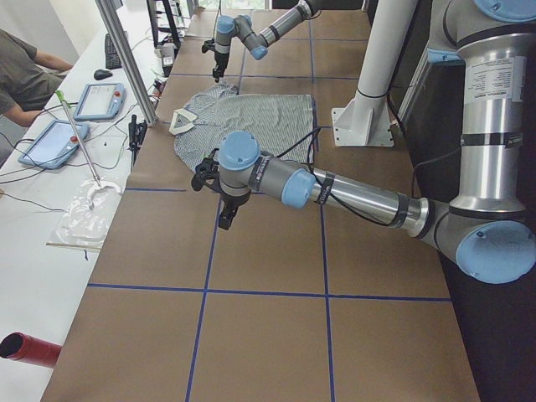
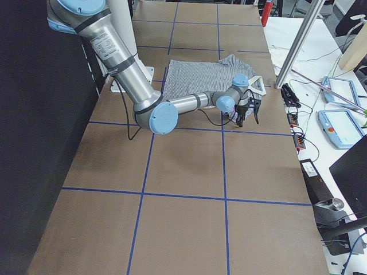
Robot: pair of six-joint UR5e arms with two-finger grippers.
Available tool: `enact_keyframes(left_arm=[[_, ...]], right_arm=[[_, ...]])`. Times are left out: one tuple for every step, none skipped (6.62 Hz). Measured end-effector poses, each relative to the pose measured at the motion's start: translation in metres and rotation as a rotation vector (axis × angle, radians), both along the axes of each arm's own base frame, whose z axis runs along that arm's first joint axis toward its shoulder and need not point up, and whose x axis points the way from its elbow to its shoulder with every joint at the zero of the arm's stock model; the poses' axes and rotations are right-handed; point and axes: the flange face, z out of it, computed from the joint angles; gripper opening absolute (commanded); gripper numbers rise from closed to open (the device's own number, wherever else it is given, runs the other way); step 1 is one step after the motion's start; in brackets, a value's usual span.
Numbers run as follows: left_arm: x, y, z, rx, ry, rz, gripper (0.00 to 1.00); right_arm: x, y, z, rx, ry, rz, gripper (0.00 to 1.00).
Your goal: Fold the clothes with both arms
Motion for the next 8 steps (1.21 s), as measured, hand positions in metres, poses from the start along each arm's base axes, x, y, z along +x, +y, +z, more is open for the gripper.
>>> enact_keyframes(left_arm=[[0.0, 0.0, 0.0, 0.0, 0.0, 0.0, 1.0], [0.0, 0.0, 0.0, 0.001, 0.0, 0.0, 1.0], [0.0, 0.0, -0.001, 0.002, 0.0, 0.0, 1.0], [0.0, 0.0, -0.001, 0.001, 0.0, 0.0, 1.0], [0.0, 0.0, -0.001, 0.002, 0.0, 0.0, 1.0], [0.0, 0.001, -0.002, 0.003, 0.001, 0.0, 1.0], [0.0, 0.002, -0.004, 0.004, 0.002, -0.001, 1.0], [-0.001, 0.003, -0.005, 0.004, 0.002, -0.001, 1.0]], right_arm=[[-0.002, 0.003, -0.001, 0.0, -0.003, -0.004, 0.59], [-0.004, 0.007, -0.001, 0.0, -0.005, -0.008, 0.56], [-0.004, 0.01, 0.0, -0.001, -0.007, -0.01, 0.38], [-0.003, 0.012, 0.002, -0.002, -0.008, -0.012, 0.0], [-0.003, 0.013, 0.002, -0.003, -0.009, -0.012, 0.0], [-0.003, 0.015, 0.0, -0.004, -0.012, -0.013, 0.0], [-0.003, 0.016, -0.004, -0.003, -0.018, -0.016, 0.0], [-0.006, 0.018, -0.014, -0.002, -0.029, -0.024, 0.0]])
